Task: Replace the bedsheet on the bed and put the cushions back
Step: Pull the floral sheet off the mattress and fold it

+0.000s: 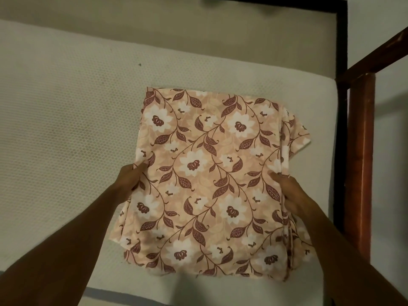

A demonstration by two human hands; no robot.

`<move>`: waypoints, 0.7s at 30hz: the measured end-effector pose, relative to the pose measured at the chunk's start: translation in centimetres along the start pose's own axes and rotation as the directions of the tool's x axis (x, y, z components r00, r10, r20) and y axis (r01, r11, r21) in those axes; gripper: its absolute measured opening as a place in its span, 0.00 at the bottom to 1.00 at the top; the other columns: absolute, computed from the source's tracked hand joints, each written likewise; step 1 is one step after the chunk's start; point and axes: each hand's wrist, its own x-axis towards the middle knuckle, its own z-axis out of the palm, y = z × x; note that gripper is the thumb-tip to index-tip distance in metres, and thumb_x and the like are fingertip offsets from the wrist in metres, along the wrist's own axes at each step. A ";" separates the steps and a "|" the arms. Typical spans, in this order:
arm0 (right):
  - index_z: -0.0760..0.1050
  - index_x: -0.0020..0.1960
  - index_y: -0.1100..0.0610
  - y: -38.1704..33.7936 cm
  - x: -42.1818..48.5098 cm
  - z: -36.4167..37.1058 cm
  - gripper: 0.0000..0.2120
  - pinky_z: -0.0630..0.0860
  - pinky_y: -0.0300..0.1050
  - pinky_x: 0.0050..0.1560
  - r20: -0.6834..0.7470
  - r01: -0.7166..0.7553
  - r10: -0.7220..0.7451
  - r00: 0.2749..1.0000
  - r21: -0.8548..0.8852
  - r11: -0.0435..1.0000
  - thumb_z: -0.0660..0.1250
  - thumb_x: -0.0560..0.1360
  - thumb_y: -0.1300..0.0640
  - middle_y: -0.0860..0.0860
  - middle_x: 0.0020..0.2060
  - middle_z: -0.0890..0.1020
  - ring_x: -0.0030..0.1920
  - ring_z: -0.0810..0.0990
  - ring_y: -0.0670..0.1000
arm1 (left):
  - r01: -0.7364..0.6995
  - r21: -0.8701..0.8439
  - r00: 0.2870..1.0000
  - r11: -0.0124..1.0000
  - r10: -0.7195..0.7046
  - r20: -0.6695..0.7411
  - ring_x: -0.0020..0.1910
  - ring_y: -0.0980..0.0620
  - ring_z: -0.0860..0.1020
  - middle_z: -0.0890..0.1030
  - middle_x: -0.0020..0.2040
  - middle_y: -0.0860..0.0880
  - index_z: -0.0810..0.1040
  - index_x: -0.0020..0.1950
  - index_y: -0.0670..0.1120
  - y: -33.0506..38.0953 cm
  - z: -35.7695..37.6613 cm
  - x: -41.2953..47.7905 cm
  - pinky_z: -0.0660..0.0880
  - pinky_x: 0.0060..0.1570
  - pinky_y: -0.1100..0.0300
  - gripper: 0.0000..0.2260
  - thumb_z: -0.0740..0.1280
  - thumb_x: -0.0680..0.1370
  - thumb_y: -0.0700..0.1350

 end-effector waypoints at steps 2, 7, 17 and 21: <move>0.79 0.67 0.57 -0.4 -0.6 -0.2 0.20 0.77 0.68 0.65 0.048 -0.025 0.022 0.999 0.069 0.997 0.73 0.78 0.50 0.62 0.57 0.86 0.58 0.85 0.65 | -0.001 -0.008 1.000 1.000 0.001 0.005 0.52 0.38 0.84 0.86 0.53 0.37 0.84 0.56 0.44 0.4 -0.3 -0.4 0.79 0.61 0.37 0.18 0.73 0.78 0.58; 0.78 0.67 0.55 -3.3 -4.0 -0.2 0.20 0.78 0.67 0.64 0.050 0.037 -0.044 0.998 0.142 0.989 0.70 0.80 0.47 0.61 0.56 0.86 0.57 0.86 0.63 | -0.023 -0.037 0.999 0.999 0.021 -0.044 0.36 0.44 0.76 0.81 0.40 0.37 0.82 0.55 0.34 3.0 -1.9 -2.5 0.75 0.38 0.52 0.29 0.73 0.76 0.62; 0.76 0.71 0.55 -15.9 -12.3 2.6 0.45 0.78 0.69 0.62 0.012 0.249 -0.257 0.966 0.199 0.948 0.77 0.65 0.28 0.61 0.58 0.85 0.58 0.85 0.64 | -0.151 -0.351 0.988 0.924 0.127 -0.091 0.49 0.45 0.85 0.88 0.49 0.44 0.86 0.54 0.44 17.1 -5.7 -8.7 0.82 0.49 0.51 0.15 0.71 0.79 0.55; 0.76 0.72 0.54 -20.7 -16.0 4.1 0.47 0.76 0.66 0.66 0.052 0.363 -0.397 0.916 0.312 0.878 0.78 0.62 0.28 0.60 0.61 0.84 0.61 0.84 0.62 | -0.254 -0.515 0.964 0.819 0.258 -0.065 0.41 0.50 0.83 0.85 0.43 0.46 0.83 0.48 0.45 21.9 -7.5 -11.5 0.81 0.45 0.54 0.10 0.72 0.79 0.51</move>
